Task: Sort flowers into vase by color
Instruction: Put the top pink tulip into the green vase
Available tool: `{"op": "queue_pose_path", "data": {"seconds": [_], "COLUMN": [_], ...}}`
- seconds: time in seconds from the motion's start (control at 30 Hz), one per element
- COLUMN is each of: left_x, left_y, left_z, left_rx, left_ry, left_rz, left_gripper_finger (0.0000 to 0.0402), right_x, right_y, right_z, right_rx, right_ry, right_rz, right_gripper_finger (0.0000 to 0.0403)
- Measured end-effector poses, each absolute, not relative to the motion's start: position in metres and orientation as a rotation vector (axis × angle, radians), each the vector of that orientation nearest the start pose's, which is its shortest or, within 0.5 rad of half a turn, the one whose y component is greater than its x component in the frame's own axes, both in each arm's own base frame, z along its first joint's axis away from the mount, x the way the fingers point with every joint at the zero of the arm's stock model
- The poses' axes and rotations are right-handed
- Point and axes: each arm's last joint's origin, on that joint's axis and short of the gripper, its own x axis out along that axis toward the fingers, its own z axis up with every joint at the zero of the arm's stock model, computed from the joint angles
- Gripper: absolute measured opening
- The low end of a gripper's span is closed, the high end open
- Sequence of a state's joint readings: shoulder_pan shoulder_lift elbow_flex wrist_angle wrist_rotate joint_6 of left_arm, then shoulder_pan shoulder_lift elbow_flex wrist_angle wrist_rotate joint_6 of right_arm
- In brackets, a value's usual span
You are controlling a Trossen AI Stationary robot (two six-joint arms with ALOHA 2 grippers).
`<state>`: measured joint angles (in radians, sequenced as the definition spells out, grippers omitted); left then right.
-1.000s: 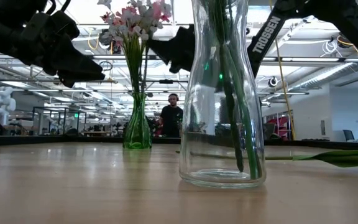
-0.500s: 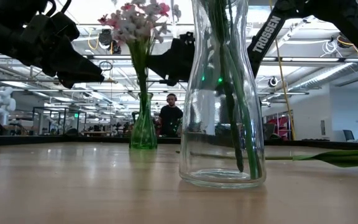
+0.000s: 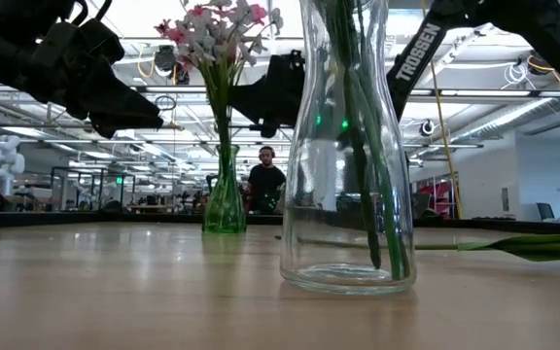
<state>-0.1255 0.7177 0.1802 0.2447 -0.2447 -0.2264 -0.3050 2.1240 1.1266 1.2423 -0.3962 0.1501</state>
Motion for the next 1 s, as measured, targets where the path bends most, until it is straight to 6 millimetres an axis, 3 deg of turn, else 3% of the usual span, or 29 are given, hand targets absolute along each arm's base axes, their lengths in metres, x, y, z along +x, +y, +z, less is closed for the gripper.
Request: {"op": "queue_pose_path", "data": {"seconds": [0.37, 1.0], "left_x": [0.154, 0.154], "left_y": [-0.012, -0.012], "left_z": [0.176, 0.176], "left_rx": [-0.173, -0.172], "left_ry": [0.272, 0.273], "left_rz": [0.15, 0.15], "left_gripper_finger": [0.0157, 0.0157], "right_x": [0.413, 0.389], "right_y": [-0.123, -0.123], "right_z": [0.19, 0.235], "right_rx": [0.099, 0.045], "right_ry": [-0.099, 0.103], "right_rz": [0.091, 0.052], "right_gripper_finger": [0.0095, 0.0107]}}
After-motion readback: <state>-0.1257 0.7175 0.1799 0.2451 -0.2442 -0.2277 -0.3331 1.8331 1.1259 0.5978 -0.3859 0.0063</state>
